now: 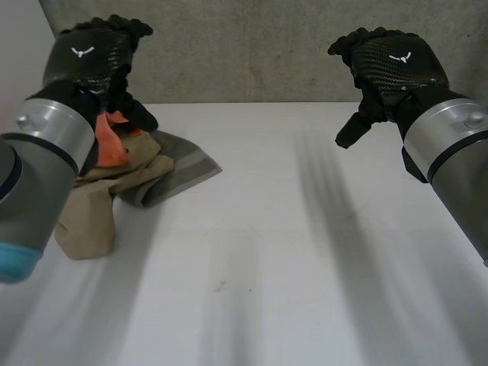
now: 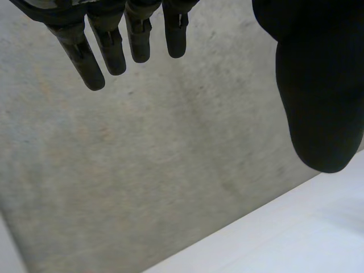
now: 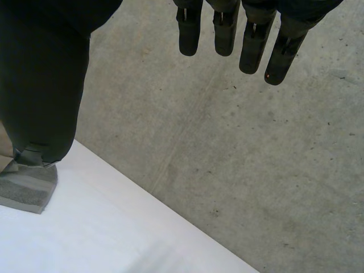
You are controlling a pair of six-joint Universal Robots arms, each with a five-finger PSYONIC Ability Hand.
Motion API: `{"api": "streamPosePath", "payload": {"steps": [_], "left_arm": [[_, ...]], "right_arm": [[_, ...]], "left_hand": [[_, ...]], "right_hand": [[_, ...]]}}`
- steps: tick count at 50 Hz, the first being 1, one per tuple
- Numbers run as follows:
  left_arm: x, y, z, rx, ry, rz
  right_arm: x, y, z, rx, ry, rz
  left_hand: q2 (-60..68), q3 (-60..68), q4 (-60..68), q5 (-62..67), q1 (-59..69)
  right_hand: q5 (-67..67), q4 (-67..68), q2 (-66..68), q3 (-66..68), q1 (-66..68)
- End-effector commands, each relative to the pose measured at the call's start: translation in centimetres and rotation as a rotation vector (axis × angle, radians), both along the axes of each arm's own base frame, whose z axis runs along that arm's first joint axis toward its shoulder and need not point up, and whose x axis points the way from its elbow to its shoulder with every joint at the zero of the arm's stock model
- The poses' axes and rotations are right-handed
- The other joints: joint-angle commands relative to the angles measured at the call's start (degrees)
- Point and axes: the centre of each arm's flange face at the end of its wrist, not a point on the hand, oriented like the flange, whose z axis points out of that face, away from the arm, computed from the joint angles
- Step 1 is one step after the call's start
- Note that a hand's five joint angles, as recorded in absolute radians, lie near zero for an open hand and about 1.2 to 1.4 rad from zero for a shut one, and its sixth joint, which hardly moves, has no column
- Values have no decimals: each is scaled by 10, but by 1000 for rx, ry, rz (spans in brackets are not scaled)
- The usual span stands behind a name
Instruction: Fold the laundry.
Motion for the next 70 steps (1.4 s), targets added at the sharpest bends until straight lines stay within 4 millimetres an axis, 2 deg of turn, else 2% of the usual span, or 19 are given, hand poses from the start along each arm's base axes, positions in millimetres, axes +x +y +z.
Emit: {"api": "streamPosePath", "payload": {"steps": [1, 8, 13, 21, 24, 25, 26, 29, 37, 38, 41, 42, 45, 52, 55, 58, 59, 63, 70], "left_arm": [[33, -72, -18, -81, -273, 198], [78, -149, -64, -62, -461, 318], [114, -201, -119, -2, -514, 310], [137, -240, -178, 60, -526, 260], [139, -242, -186, 71, -523, 259], [139, -242, -186, 71, -522, 257], [138, -242, -184, 66, -517, 257], [131, -240, -174, 42, -514, 257], [81, -200, -82, -123, -422, 267], [66, -181, -55, -172, -365, 240], [44, -146, -18, -229, -273, 175], [29, -120, 3, -264, -218, 126], [-2, -70, 29, -316, -116, 7], [-84, 18, 6, -241, -25, -306], [-121, 46, -34, -152, -52, -434], [-144, 59, -71, -74, -90, -496], [-146, 60, -77, -60, -97, -502], [-146, 62, -92, -8, -119, -516], [-115, 27, -66, -33, -107, -385]], "right_arm": [[0, 0, -2, 0, 18, -1], [2, -3, -11, 17, 44, 0], [3, -5, -15, 25, 48, 0], [5, -9, -26, 54, 66, 0], [6, -11, -32, 68, 75, -1], [6, -12, -34, 71, 79, -1], [7, -12, -34, 71, 82, -1], [7, -12, -35, 69, 89, -1], [4, -17, -31, 57, 86, -15], [4, -17, -31, 57, 84, -15], [3, -17, -28, 47, 83, -18], [3, -17, -27, 44, 81, -18], [2, -17, -24, 37, 78, -20], [-1, -15, -14, 12, 65, -30], [-8, -20, -11, 6, 61, -56], [-14, -23, -7, -3, 55, -75], [-16, -25, -7, -4, 54, -83], [-17, -26, -6, -6, 55, -87], [-22, -30, -5, -18, 88, -100]], "left_hand": [[-17, -20, -16, -26, -19], [-16, -18, -15, -25, -17], [-17, -20, -16, -26, -19], [14, 12, 15, 6, 13], [256, 253, 257, 247, 254], [387, 384, 388, 378, 385], [668, 665, 669, 659, 666], [682, 680, 683, 673, 681], [682, 680, 683, 673, 681], [682, 680, 683, 673, 681], [682, 680, 683, 673, 681], [682, 680, 683, 673, 681], [682, 680, 683, 673, 681], [682, 680, 683, 673, 681], [682, 680, 683, 673, 681], [87, 85, 88, 78, 86], [-18, -20, -17, -27, -19], [-16, -18, -15, -24, -17], [-11, -13, -10, -20, -12]], "right_hand": [[-30, -33, -25, -22, -13], [-30, -33, -25, -22, -13], [-30, -33, -25, -22, -13], [-30, -33, -25, -22, -13], [-30, -33, -25, -22, -13], [-30, -33, -25, -22, -13], [-30, -33, -25, -22, -13], [-30, -33, -25, -22, -13], [-30, -33, -25, -22, -13], [-30, -33, -25, -22, -13], [-30, -33, -25, -22, -13], [-30, -33, -25, -22, -13], [-30, -33, -25, -22, -13], [-30, -33, -25, -22, -13], [-30, -33, -25, -22, -13], [-30, -33, -25, -22, -13], [-30, -33, -25, -22, -13], [-30, -33, -25, -22, -13], [-30, -33, -25, -22, -13]]}}
